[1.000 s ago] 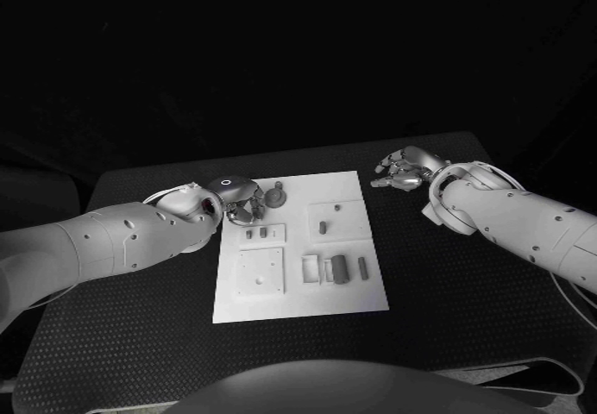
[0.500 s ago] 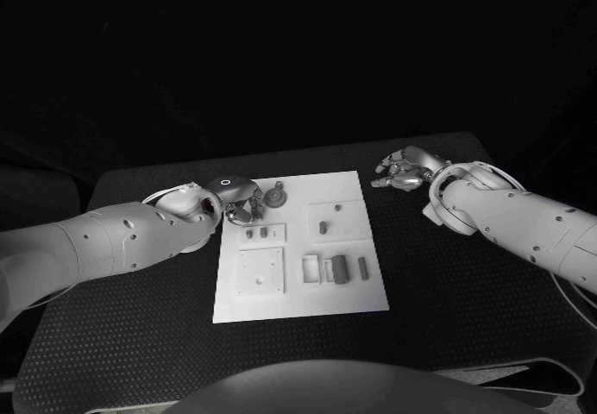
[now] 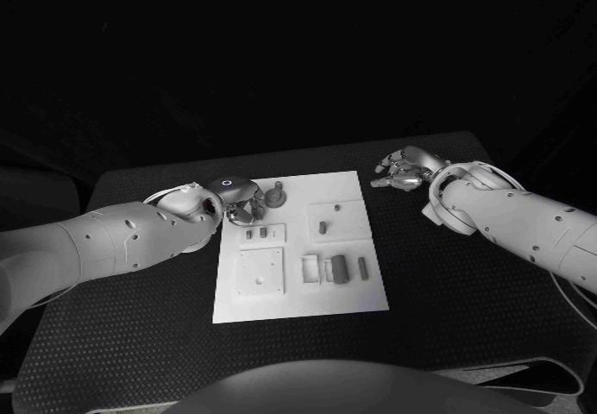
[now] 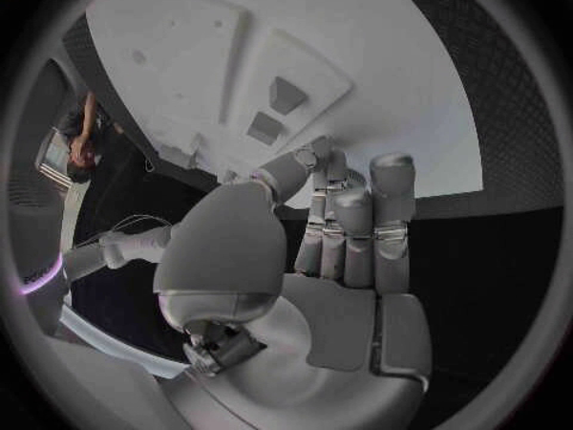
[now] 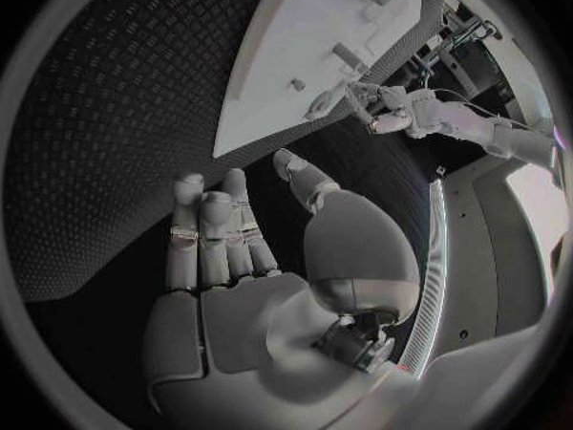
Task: Assemble the parts on the task board
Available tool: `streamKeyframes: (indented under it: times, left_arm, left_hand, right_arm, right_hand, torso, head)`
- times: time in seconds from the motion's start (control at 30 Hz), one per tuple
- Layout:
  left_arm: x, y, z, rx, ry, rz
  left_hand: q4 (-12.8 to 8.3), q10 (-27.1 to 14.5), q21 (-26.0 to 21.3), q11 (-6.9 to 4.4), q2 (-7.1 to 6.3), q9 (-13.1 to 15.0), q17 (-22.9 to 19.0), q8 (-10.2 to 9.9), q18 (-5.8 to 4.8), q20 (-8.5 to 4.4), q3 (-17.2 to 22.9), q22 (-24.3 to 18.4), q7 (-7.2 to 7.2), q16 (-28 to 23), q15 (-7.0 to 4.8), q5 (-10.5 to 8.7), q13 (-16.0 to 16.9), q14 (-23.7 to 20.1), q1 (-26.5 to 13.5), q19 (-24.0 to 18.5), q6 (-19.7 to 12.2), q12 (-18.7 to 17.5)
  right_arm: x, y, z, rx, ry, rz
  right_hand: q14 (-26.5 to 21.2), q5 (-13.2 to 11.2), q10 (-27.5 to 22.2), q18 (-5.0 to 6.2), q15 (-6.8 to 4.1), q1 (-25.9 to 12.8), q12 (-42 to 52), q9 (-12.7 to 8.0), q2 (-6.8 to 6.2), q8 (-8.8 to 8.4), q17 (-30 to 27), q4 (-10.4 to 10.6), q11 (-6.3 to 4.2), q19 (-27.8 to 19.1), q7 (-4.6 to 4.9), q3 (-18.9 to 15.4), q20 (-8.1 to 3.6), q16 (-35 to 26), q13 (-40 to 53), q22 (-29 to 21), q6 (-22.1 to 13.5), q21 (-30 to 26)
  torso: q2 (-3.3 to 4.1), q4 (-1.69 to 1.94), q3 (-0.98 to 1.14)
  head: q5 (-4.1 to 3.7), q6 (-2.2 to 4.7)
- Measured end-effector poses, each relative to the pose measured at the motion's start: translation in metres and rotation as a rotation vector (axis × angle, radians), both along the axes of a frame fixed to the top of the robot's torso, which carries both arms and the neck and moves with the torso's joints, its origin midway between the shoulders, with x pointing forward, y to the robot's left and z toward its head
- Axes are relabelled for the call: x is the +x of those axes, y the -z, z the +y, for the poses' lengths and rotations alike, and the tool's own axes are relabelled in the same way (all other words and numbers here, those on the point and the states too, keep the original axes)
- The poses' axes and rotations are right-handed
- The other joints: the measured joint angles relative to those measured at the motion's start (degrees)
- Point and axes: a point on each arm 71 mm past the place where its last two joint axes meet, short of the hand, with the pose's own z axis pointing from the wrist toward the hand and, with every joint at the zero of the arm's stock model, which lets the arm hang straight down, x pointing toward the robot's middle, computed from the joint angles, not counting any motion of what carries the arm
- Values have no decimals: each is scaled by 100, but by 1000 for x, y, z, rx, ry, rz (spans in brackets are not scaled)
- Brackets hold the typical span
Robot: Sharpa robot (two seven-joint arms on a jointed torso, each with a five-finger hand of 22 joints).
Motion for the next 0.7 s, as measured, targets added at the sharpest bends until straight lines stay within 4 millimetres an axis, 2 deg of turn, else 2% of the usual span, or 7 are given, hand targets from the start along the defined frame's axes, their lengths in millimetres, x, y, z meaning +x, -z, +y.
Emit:
streamKeyframes:
  times: [0.7]
  left_arm:
    - [2,6,-4,30,-6,19]
  left_hand:
    - [-8,-1,0,-1,12,22,0,3,1,10,7,-1,10,0,-10,1,7,-10,-12,-9,10,0]
  right_arm:
    - [0,0,-1,0,1,0]
  right_hand:
    - [0,0,0,0,0,0,0,-5,0,0,0,0,0,-9,0,0,9,0,1,0,0,0]
  torso:
    - [0,-3,-3]
  head:
    - [-26,0]
